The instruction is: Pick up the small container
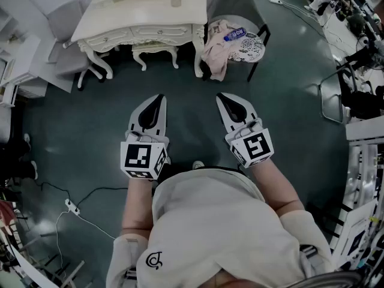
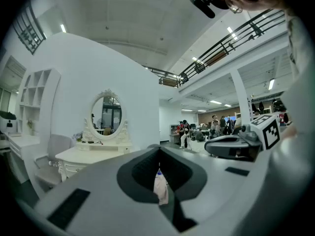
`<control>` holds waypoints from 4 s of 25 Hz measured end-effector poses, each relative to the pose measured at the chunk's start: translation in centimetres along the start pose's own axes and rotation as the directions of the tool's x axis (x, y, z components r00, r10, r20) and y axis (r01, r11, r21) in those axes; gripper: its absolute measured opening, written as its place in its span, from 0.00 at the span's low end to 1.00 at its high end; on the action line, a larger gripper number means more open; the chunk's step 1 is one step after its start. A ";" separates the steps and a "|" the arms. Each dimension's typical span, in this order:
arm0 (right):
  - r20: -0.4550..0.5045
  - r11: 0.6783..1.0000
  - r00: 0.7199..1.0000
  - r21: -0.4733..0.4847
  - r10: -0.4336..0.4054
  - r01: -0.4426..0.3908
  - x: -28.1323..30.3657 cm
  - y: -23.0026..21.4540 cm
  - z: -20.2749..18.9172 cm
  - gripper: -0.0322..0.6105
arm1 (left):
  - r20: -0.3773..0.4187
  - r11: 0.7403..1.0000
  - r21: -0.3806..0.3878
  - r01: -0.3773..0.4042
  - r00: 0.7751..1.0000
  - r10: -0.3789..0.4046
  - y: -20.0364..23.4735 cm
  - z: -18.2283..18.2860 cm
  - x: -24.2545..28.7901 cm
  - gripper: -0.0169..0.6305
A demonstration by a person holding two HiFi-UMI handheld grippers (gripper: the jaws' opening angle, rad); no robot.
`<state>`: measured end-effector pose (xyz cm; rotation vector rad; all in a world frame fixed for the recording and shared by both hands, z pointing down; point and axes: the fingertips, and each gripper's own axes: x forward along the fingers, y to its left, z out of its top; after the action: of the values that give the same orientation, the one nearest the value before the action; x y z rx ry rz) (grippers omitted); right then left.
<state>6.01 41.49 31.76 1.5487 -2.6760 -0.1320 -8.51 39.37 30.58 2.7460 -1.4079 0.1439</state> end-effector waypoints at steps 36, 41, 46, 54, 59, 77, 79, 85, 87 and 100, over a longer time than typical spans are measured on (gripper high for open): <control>-0.120 0.995 0.988 0.027 -0.095 0.099 24.9 -8.9 -5.2 0.06 | -0.037 0.993 0.012 0.120 0.992 -0.120 19.4 -1.0 21.0 0.05; -0.110 0.987 0.982 0.019 -0.156 0.159 33.3 -12.3 -4.6 0.06 | -0.032 0.986 0.018 0.166 0.986 -0.165 26.1 0.3 27.4 0.05; -0.121 0.981 0.974 0.027 -0.190 0.195 38.9 -14.8 -4.8 0.06 | -0.057 0.981 0.018 0.194 0.980 -0.193 30.3 0.0 32.4 0.05; -0.156 0.972 0.964 0.063 -0.216 0.228 44.3 -20.1 -7.7 0.06 | -0.087 0.977 0.005 0.211 0.974 -0.210 32.6 -1.6 39.7 0.05; -0.160 0.972 0.966 0.087 -0.204 0.219 48.0 -25.1 -9.6 0.06 | -0.113 0.975 -0.016 0.220 0.969 -0.220 33.1 -3.0 46.0 0.05; -0.282 0.984 0.959 0.166 -0.014 0.063 58.0 -37.3 -20.5 0.06 | -0.247 0.975 -0.072 0.210 0.943 -0.221 33.8 -13.2 63.8 0.41; -0.293 0.984 0.956 0.168 -0.002 0.053 58.7 -37.9 -21.6 0.06 | -0.261 0.975 -0.080 0.205 0.940 -0.219 33.8 -14.5 65.0 0.46; -0.322 0.978 0.946 0.201 0.016 0.052 60.3 -39.2 -24.4 0.06 | -0.320 0.971 -0.068 0.228 0.917 -0.237 33.6 -18.1 68.5 0.61; -0.333 0.976 0.943 0.209 0.019 0.055 60.6 -39.6 -25.2 0.06 | -0.337 0.970 -0.062 0.235 0.910 -0.242 33.3 -19.0 69.6 0.64; -0.363 0.965 0.932 0.240 -0.006 0.100 61.5 -42.3 -27.7 0.06 | -0.432 0.955 0.062 0.291 0.870 -0.237 32.2 -22.2 73.9 0.66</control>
<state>14.19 -34.22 55.09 1.5291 -2.4316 0.4696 6.88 -37.08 60.61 2.7368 -0.9287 0.7829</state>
